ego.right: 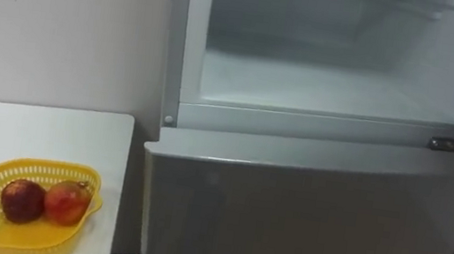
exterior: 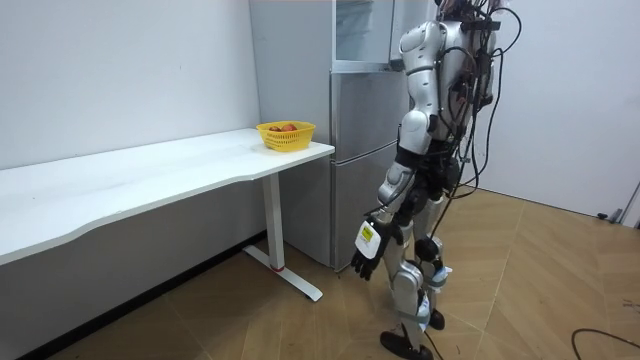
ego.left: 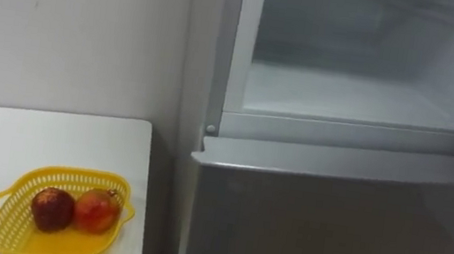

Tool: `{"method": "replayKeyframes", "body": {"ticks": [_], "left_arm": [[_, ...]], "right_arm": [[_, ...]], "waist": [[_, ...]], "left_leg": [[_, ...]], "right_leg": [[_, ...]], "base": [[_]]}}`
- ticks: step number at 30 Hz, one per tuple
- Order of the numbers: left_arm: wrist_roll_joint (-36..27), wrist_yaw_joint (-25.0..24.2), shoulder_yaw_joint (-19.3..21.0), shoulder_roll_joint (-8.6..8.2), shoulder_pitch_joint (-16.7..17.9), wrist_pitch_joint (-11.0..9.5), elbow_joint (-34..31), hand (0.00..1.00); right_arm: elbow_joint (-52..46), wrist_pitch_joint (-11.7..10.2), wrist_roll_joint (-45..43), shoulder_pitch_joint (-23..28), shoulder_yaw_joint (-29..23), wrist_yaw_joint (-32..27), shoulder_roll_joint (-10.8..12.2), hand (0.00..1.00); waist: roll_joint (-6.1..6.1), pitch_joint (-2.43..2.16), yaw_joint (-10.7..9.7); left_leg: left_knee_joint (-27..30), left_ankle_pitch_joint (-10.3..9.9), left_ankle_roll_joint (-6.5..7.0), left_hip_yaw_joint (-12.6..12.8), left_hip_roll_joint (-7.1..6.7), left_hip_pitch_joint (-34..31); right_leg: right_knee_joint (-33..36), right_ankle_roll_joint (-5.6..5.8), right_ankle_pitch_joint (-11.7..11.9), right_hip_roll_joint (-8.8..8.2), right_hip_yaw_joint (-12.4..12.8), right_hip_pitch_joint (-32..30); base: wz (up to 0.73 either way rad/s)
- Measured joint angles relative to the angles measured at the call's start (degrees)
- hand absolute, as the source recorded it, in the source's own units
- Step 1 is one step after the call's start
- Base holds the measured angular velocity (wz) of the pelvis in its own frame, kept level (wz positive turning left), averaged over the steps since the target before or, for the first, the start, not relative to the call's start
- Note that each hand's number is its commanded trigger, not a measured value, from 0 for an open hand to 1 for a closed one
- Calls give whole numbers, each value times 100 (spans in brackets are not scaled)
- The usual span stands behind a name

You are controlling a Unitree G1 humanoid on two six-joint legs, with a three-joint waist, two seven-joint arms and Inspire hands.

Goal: Retrieve from the upper fridge

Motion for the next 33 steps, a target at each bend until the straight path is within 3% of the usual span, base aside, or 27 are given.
{"method": "replayKeyframes", "body": {"ticks": [4, 8, 10, 14, 21, 33], "left_arm": [[-44, -4, 5, -46, 27, 2, -2, 0], [-46, -78, 64, -115, 57, 5, -1, 0], [-57, -71, 149, -148, 122, 1, 12, 0], [-117, -59, 361, -169, 254, -4, 72, 0], [-166, -60, 578, -184, 415, -4, 162, 0], [-164, -55, 585, -172, 412, -19, 159, 0]], "right_arm": [[1, 10, -17, -120, 190, 169, 0, 0], [0, 58, -16, -332, 338, 251, 0, 0], [-22, -4, -69, -389, 380, 169, 2, 0], [-23, -2, -256, -501, 498, 164, 2, 0], [-23, 3, -248, -503, 495, 105, 5, 0], [-22, 2, -255, -503, 506, 98, 5, 0]], "waist": [[15, -7, 165], [78, -46, 321], [82, -48, 478], [66, -39, 567], [-79, -27, 569], [-128, -32, 583]], "left_leg": [[21, 0, 1, -176, -28, 17], [42, 19, 23, -335, -66, -33], [56, 20, 24, -405, -72, -30], [86, 26, 15, -509, -77, -35], [79, 36, -2, -614, -105, -41], [79, 37, -1, -619, -111, -27]], "right_leg": [[-84, 8, -6, -31, -142, 143], [-60, 19, -22, -84, -304, 156], [-70, 18, -22, -90, -360, 238], [-75, 10, -41, -104, -457, 257], [17, 2, -148, -174, -534, 223], [13, 1, -147, -170, -490, 213]], "base": [[18], [26], [15], [13], [5], [-1]]}}
